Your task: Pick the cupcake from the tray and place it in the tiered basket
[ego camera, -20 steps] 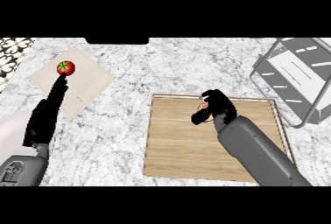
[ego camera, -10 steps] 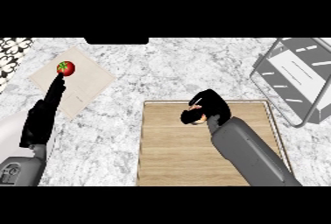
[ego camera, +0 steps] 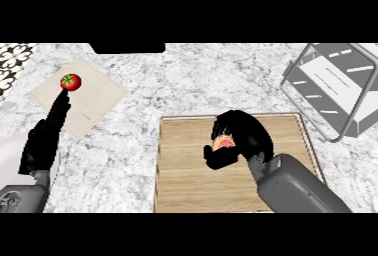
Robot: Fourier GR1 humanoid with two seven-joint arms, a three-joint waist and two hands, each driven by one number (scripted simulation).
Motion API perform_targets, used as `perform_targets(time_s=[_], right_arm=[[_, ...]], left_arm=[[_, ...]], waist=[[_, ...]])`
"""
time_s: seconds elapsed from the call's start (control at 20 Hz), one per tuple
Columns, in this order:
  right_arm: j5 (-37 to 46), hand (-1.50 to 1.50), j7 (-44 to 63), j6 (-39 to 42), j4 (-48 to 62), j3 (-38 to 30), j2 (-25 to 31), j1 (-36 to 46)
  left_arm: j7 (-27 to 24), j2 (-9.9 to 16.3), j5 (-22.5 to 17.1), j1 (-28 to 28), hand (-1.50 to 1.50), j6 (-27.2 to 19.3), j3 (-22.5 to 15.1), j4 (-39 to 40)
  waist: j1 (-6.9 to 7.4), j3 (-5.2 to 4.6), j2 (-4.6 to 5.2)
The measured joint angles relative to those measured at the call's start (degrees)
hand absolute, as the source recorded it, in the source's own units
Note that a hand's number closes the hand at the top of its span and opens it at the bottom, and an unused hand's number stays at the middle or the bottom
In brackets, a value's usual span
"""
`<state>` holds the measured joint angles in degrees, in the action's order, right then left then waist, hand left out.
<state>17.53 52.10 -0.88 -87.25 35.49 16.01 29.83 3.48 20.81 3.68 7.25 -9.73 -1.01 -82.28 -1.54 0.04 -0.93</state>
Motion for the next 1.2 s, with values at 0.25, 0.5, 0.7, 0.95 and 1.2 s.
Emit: perform_targets(time_s=[0.25,0.5,0.7,0.95,1.2], right_arm=[[-0.04,1.5,-13.47,1.68,-16.64,2.25,8.74,-6.48],[-2.64,1.5,-22.19,-0.11,-31.32,-7.89,19.24,-12.29],[-8.6,1.5,-26.86,0.5,-38.43,-20.65,25.94,-17.18],[-14.48,1.5,-32.08,4.51,-38.62,-36.65,33.01,-20.2],[-22.3,1.5,-36.74,12.5,-30.7,-47.04,36.62,-18.27]], left_arm=[[-0.36,0.21,0.01,-1.55,0.0,-0.7,0.95,-0.39],[0.04,0.22,-0.15,-1.64,0.0,-0.85,1.4,-1.26],[-0.8,0.3,-0.03,-2.34,0.0,-0.13,1.22,-1.79],[-0.6,-0.43,0.37,-1.17,0.0,0.3,0.82,-1.11],[0.3,-0.84,0.75,0.46,0.0,1.24,0.91,-1.28]], waist=[[-1.88,0.12,-0.41],[-2.44,0.14,-0.13],[-1.56,0.09,0.25],[-0.53,0.04,0.58],[0.81,-0.01,0.81]])
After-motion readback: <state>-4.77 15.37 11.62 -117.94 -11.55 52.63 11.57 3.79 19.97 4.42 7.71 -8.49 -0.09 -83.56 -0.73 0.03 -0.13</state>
